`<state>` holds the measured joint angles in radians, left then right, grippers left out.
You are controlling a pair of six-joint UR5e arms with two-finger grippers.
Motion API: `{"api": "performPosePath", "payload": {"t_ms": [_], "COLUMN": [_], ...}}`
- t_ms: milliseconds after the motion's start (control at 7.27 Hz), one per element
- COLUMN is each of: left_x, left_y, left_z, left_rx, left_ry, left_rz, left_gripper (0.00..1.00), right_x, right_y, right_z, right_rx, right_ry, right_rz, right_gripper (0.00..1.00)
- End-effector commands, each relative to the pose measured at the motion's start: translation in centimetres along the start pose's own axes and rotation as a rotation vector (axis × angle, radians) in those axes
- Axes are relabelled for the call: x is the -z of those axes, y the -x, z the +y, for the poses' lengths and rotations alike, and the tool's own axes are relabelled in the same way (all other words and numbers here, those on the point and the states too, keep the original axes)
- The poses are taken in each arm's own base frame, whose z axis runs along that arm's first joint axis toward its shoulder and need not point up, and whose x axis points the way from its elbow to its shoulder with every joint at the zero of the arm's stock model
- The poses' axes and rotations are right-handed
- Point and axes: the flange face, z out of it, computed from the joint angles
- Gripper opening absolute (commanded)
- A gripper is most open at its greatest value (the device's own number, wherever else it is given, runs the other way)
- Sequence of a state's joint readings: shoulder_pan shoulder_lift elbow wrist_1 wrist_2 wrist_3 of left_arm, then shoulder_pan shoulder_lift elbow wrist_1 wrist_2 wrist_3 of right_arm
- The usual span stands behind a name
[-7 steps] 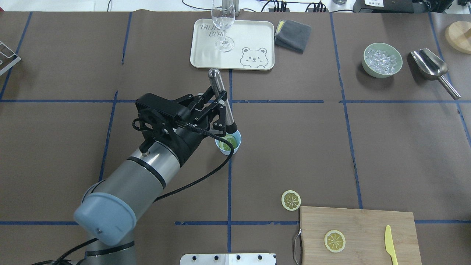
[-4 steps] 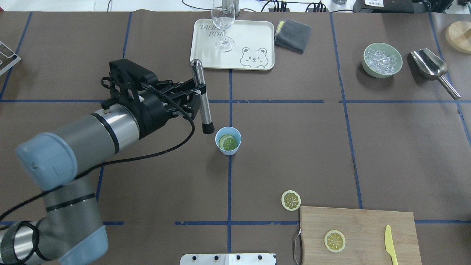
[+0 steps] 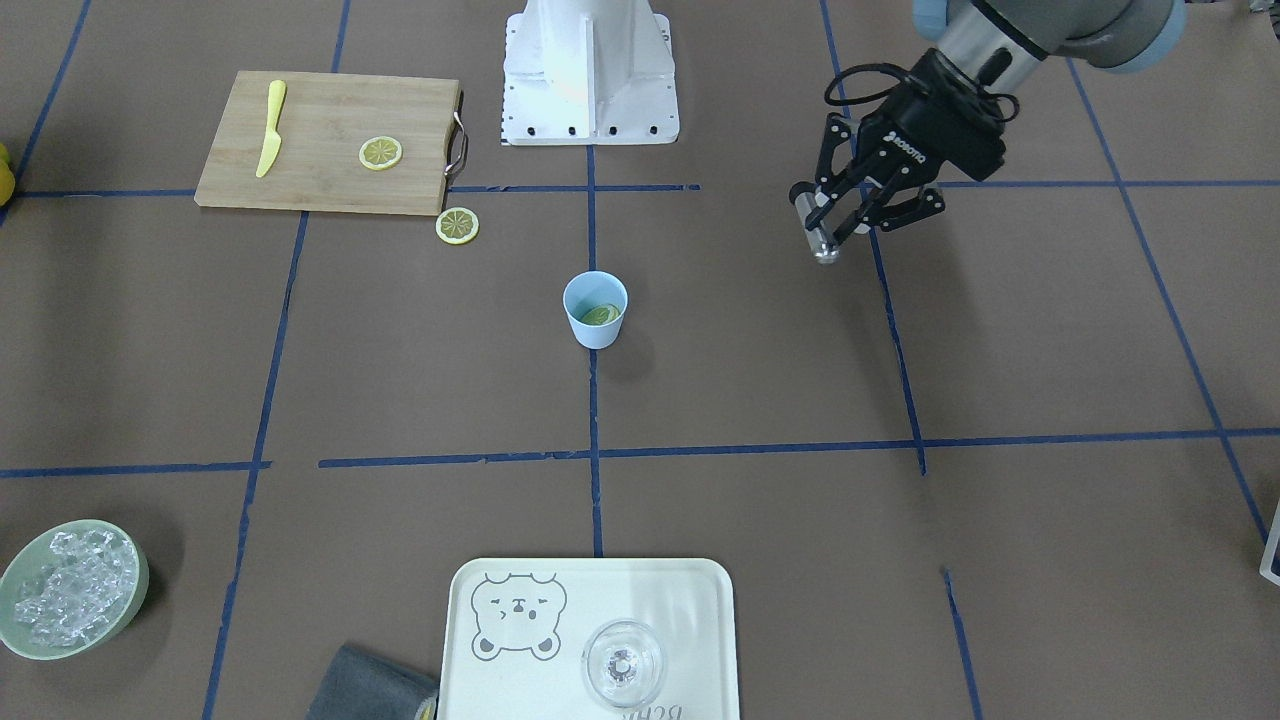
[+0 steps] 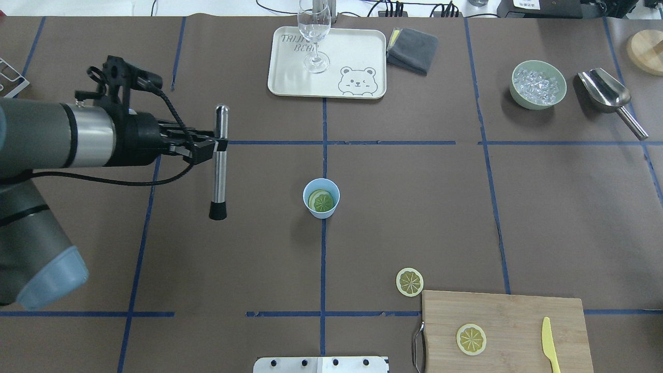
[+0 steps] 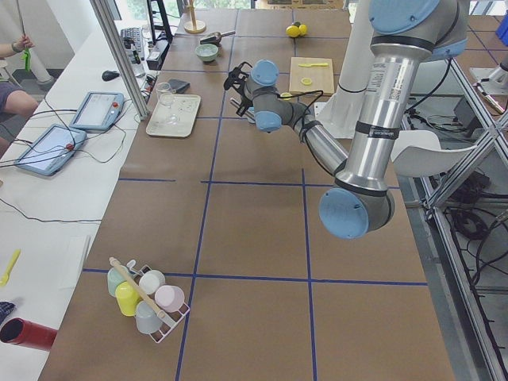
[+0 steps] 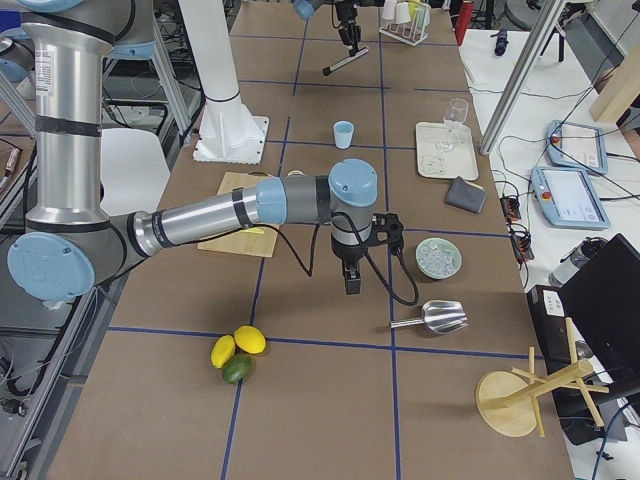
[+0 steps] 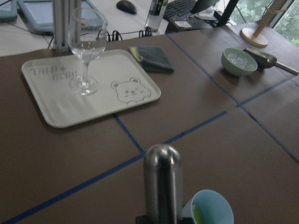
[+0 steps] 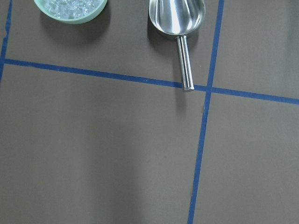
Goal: Squeeze lemon into cup
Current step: 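Lift the muddler out of the cup with the left gripper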
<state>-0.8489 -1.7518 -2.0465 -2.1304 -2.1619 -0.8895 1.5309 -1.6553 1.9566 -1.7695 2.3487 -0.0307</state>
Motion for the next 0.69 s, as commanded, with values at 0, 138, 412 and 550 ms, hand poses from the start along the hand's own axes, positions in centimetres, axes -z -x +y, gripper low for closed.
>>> {"api": "performPosePath", "payload": {"t_ms": [0, 138, 412, 550], "left_x": [0.5, -1.9, -5.5, -7.1], "left_y": [5.2, 6.4, 7.8, 9.8], "left_z": [1.8, 3.3, 4.4, 4.4], "left_rx": [0.227, 0.327, 0.391, 0.373], "left_ry": [0.156, 0.277, 0.375, 0.407], "left_rz": [-0.120, -0.230, -0.369, -0.430], "left_gripper": [0.00, 0.00, 0.00, 0.00], "right_x": [0.1, 0.1, 0.2, 0.1], "right_y": [0.0, 0.1, 0.2, 0.1], "right_z": [-0.1, -0.2, -0.2, -0.2], "right_rx": [0.003, 0.005, 0.008, 0.006], "right_ry": [-0.003, -0.006, -0.007, -0.006], "right_rz": [0.000, 0.000, 0.002, 0.000], "right_gripper": [1.00, 1.00, 1.00, 1.00]}}
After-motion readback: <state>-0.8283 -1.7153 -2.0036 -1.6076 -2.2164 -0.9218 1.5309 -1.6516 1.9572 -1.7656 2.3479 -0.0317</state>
